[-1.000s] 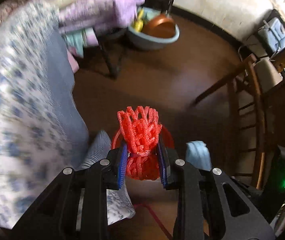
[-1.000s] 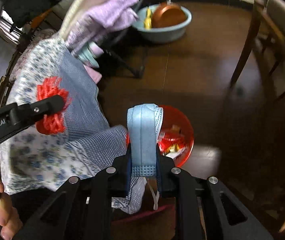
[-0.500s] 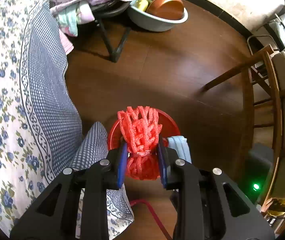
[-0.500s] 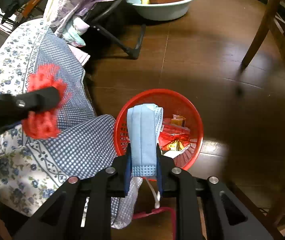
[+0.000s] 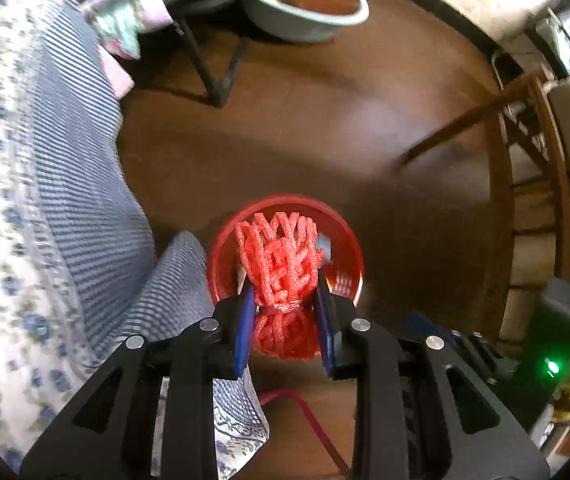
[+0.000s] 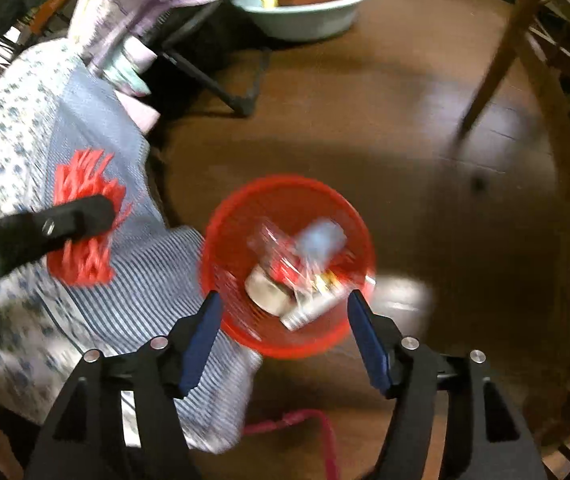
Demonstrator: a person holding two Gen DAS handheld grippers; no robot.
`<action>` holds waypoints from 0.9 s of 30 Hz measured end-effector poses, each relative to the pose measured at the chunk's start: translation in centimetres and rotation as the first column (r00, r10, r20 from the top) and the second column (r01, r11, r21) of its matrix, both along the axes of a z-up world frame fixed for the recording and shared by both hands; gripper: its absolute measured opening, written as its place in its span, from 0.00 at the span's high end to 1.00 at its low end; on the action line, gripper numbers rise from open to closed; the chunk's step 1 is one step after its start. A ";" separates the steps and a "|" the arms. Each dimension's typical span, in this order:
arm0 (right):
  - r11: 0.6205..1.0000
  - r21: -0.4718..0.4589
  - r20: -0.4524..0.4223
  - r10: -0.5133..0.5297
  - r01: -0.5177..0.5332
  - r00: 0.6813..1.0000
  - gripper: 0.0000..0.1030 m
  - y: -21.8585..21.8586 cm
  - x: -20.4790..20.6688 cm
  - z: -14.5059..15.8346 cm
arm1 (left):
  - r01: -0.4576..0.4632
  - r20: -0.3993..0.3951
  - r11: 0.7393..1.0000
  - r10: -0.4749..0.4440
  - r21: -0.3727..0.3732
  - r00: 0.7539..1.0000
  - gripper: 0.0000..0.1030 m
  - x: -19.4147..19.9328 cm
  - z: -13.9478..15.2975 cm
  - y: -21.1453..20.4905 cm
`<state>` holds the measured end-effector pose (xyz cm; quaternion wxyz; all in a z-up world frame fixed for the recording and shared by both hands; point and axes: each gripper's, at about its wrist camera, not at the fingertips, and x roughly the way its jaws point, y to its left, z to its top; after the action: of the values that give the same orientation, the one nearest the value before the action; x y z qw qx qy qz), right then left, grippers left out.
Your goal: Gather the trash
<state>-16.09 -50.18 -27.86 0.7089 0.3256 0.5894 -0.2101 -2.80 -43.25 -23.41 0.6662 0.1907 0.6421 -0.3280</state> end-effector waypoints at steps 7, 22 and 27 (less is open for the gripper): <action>1.000 0.021 -0.022 -0.019 0.020 1.000 0.37 0.2 -5.1 1.3 | 0.042 -0.123 0.996 -0.032 0.079 0.992 0.71 -0.2 -4.8 -0.7; 0.999 0.024 -0.013 -0.030 0.030 0.999 0.37 -0.2 -6.1 2.0 | 0.054 -0.104 0.992 -0.042 0.113 0.994 0.21 -1.2 -5.5 -1.4; 0.999 0.014 -0.011 -0.031 0.031 0.999 0.36 -0.4 -6.1 2.5 | 0.021 -0.092 0.990 -0.008 0.142 0.996 0.18 -1.1 -5.3 -1.1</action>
<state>-22.16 -50.56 -25.37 0.7000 0.3384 0.5895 -0.2188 -3.91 -44.39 -28.67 0.6185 0.2275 0.6920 -0.2946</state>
